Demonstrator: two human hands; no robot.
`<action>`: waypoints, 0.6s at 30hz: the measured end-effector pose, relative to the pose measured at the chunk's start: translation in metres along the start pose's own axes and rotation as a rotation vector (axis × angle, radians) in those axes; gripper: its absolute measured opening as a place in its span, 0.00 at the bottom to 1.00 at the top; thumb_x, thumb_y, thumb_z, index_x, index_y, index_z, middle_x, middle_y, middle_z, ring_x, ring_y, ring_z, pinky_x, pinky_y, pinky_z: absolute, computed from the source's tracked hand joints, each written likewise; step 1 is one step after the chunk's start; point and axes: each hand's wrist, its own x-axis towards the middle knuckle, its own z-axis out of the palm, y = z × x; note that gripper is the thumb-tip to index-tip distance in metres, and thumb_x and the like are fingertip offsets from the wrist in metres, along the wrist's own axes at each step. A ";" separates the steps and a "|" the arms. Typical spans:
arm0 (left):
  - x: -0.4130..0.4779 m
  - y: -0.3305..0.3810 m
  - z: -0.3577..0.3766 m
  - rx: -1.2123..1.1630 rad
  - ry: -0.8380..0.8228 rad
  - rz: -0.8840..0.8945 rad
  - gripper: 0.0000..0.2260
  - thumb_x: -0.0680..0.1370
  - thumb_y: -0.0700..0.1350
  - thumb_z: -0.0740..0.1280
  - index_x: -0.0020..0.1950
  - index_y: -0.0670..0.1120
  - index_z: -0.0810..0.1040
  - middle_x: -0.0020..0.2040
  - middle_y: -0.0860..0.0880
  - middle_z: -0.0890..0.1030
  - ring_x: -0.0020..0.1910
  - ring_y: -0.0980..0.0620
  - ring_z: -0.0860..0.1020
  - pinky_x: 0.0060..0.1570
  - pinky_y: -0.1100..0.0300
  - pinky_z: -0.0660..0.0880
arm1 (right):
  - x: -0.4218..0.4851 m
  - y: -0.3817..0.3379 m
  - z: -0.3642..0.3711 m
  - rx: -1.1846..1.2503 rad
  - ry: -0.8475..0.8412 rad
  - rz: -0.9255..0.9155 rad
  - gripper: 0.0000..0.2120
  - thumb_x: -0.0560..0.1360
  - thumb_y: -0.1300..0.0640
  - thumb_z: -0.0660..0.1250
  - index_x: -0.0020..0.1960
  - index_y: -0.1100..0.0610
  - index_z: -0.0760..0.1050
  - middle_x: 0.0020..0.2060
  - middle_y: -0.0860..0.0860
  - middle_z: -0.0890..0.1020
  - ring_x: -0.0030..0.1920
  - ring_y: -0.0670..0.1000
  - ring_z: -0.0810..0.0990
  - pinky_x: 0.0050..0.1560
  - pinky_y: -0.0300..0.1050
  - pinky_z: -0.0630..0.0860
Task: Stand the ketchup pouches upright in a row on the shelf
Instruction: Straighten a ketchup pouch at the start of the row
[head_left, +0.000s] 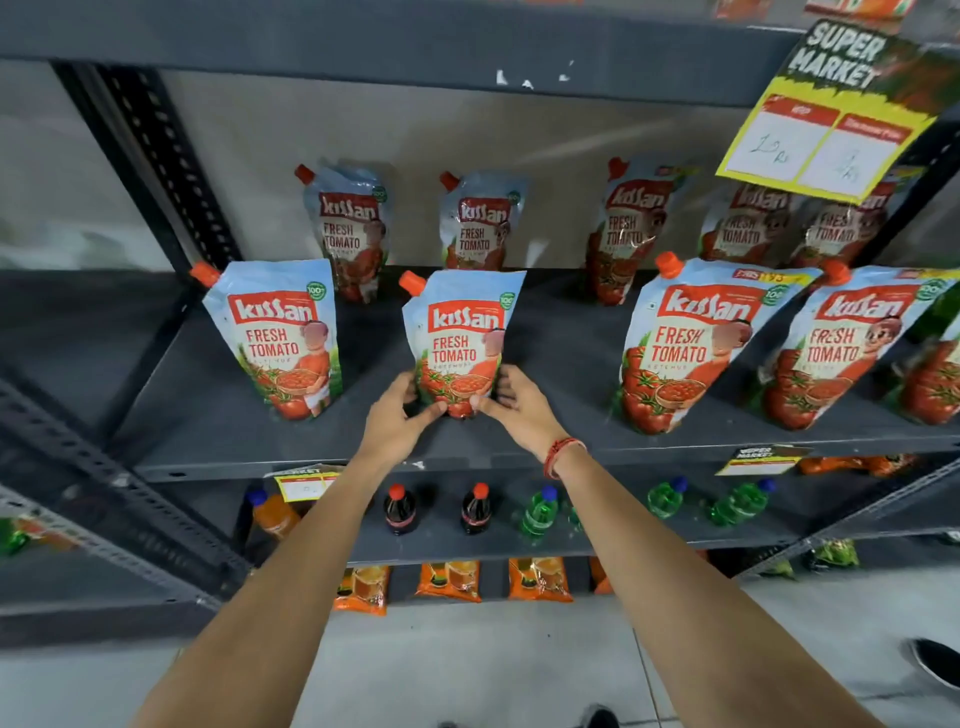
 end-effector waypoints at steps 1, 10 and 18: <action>-0.003 0.000 0.002 0.000 0.001 0.007 0.22 0.72 0.46 0.71 0.64 0.43 0.70 0.59 0.43 0.79 0.59 0.46 0.76 0.57 0.59 0.69 | -0.003 0.003 -0.003 0.004 -0.002 -0.002 0.21 0.73 0.56 0.70 0.63 0.58 0.69 0.56 0.54 0.78 0.59 0.52 0.76 0.61 0.41 0.70; -0.020 0.005 0.016 0.006 -0.001 0.027 0.22 0.71 0.47 0.72 0.62 0.41 0.72 0.59 0.43 0.80 0.58 0.46 0.77 0.59 0.54 0.72 | -0.022 0.017 -0.017 0.015 0.012 -0.016 0.20 0.72 0.56 0.71 0.61 0.58 0.69 0.55 0.53 0.78 0.59 0.51 0.76 0.58 0.35 0.72; -0.026 0.009 0.014 0.019 -0.013 0.024 0.21 0.71 0.46 0.72 0.61 0.41 0.73 0.59 0.44 0.80 0.58 0.47 0.77 0.60 0.55 0.73 | -0.025 0.017 -0.018 0.007 0.010 -0.022 0.22 0.73 0.55 0.71 0.63 0.60 0.68 0.56 0.53 0.77 0.59 0.50 0.76 0.61 0.38 0.71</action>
